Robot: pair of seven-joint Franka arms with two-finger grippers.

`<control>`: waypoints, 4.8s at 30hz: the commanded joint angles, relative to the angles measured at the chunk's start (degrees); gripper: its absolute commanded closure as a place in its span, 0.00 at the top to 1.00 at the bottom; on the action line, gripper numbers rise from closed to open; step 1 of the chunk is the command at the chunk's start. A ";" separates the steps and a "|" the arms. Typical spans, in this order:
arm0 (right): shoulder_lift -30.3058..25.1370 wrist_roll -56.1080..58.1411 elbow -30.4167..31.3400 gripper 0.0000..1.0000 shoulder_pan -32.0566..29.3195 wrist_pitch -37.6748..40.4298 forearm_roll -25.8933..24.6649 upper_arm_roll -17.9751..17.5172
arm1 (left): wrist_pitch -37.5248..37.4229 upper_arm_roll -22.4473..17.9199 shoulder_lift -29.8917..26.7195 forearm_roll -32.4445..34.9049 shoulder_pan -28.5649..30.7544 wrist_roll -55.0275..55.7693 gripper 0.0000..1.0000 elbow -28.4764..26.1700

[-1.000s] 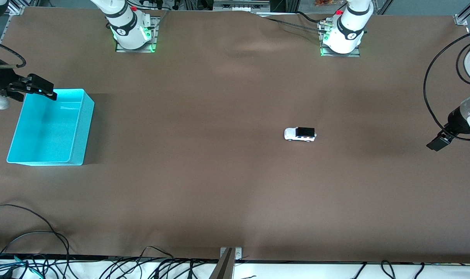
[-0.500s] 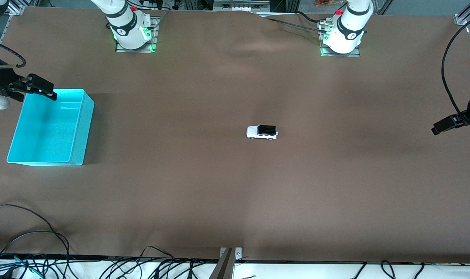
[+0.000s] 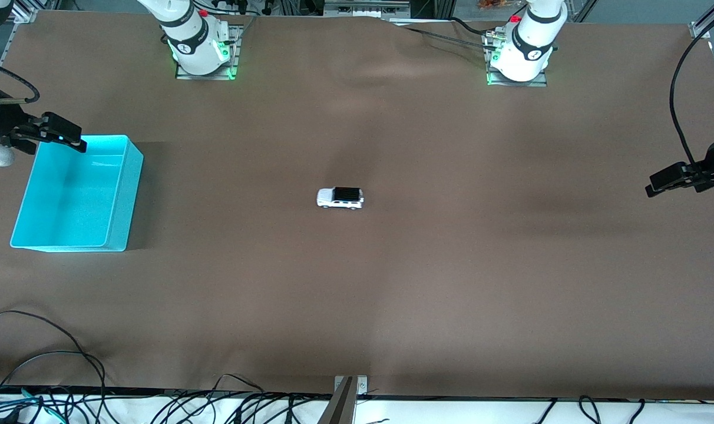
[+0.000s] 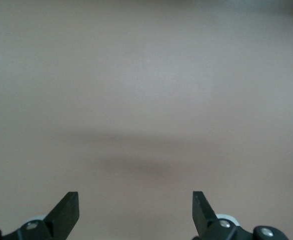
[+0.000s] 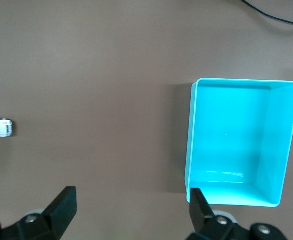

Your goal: Wind and store white jeep toy

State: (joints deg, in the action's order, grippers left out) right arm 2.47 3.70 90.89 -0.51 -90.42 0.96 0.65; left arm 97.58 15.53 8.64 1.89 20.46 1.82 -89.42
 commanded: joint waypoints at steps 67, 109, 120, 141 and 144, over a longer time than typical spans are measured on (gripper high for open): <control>2.71 -3.09 -0.01 1.00 -1.07 1.21 -0.79 -0.12 | -6.97 -16.58 -6.01 -4.44 -19.85 -5.95 1.00 0.74; 1.13 -22.32 28.91 1.00 0.16 -36.93 0.97 -5.48 | -6.97 -16.58 -5.30 -4.53 -19.93 -5.95 1.00 -0.84; 2.88 -37.08 30.05 1.00 3.23 -38.78 0.88 -5.48 | -6.97 -16.58 -5.30 -4.53 -19.85 -5.86 1.00 -1.19; 8.77 -67.76 29.17 1.00 8.51 -45.37 0.27 -5.39 | -6.97 -16.67 -5.30 -4.53 -19.76 -5.78 1.00 -1.28; 9.21 -71.19 29.17 1.00 9.12 -45.54 0.18 -5.39 | -6.97 -16.67 -5.30 -4.53 -19.76 -5.78 1.00 -1.28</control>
State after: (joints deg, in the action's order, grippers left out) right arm 10.78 -61.63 120.10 7.33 -134.69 1.26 -4.96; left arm 91.05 -0.64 3.69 -1.01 0.74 -2.73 -90.37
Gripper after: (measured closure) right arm 0.000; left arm 0.000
